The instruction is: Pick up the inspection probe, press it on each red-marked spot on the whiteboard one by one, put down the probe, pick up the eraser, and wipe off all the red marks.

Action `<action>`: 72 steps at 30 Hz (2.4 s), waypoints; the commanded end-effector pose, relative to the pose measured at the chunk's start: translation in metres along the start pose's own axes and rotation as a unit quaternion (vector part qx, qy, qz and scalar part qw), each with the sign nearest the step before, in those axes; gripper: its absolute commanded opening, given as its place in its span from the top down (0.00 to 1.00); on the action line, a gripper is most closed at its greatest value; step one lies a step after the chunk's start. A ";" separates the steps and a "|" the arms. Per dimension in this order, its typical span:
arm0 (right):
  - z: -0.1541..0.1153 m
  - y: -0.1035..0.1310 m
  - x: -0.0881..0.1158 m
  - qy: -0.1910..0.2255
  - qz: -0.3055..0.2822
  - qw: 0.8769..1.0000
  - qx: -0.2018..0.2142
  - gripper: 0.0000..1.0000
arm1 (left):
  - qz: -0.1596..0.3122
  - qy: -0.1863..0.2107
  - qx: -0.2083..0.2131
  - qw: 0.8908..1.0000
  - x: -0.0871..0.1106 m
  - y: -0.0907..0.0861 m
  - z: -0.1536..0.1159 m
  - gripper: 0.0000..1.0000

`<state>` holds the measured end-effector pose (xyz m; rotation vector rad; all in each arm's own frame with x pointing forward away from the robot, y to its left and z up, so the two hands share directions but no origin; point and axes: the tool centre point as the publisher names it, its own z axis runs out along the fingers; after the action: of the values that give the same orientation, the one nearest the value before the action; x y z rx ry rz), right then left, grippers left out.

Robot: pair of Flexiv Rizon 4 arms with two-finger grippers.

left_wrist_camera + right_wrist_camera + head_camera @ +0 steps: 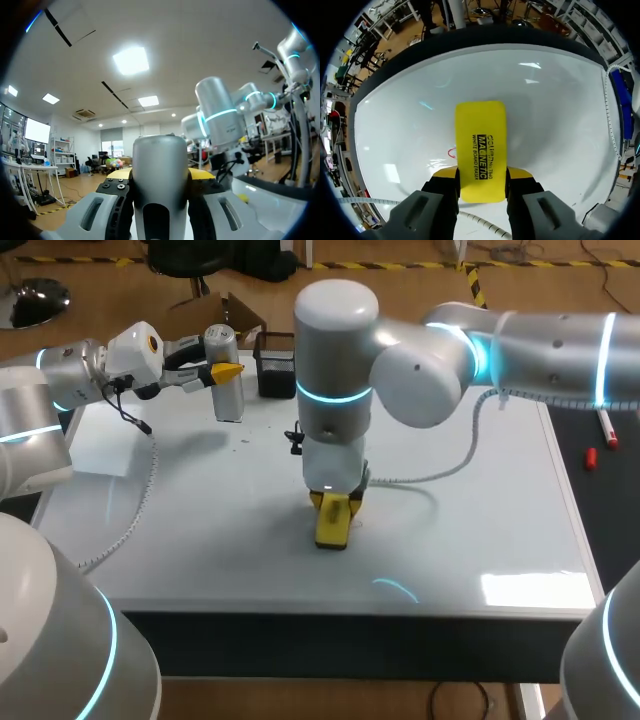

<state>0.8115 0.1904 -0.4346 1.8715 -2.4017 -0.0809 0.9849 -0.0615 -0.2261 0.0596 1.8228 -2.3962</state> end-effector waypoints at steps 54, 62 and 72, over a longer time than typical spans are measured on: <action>0.001 -0.079 0.079 -0.021 0.051 0.997 0.054 1.00 | 0.001 -0.002 -0.001 1.000 0.001 -0.002 0.001 1.00; -0.017 -0.114 0.072 -0.014 -0.003 0.999 0.048 1.00 | 0.001 -0.002 -0.001 1.000 0.001 -0.002 0.001 1.00; -0.042 -0.169 0.068 -0.008 -0.054 0.998 0.041 1.00 | 0.001 -0.002 -0.001 1.000 0.001 -0.002 0.001 1.00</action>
<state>0.9467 0.0851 -0.4110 2.0568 -2.3818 0.0348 0.9848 -0.0615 -0.2259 0.0594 1.8230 -2.3958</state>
